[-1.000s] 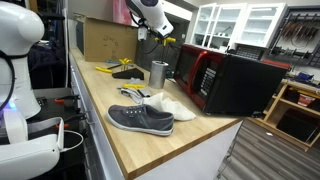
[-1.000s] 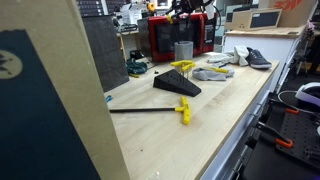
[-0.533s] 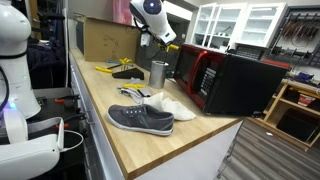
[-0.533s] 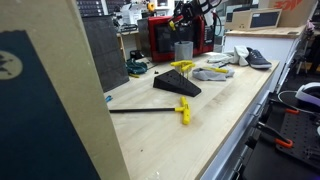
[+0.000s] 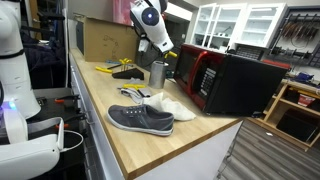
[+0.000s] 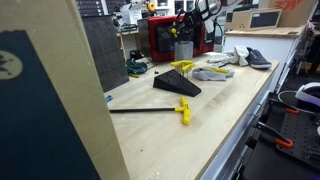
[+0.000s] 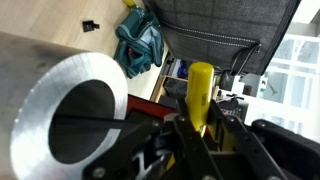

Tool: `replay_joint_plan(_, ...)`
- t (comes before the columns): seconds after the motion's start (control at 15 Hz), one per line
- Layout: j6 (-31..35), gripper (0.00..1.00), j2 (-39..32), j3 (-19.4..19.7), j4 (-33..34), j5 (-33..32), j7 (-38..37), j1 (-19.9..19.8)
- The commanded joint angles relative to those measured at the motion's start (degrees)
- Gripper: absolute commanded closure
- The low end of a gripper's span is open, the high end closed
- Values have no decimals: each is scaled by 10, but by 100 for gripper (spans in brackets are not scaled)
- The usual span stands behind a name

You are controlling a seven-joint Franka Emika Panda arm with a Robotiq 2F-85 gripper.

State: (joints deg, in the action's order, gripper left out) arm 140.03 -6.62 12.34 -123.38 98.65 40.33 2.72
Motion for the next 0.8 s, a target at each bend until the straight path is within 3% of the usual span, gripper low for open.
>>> replay_joint_plan(0.0,-2,94,18,-29,-25,19,28,-33)
replay_joint_plan(0.4,3,94,40,-44,-66,-9,22,-46)
replay_joint_plan(0.47,7,55,47,-45,-73,-10,19,-46)
replay_joint_plan(0.73,22,27,88,-54,-102,-33,7,-43)
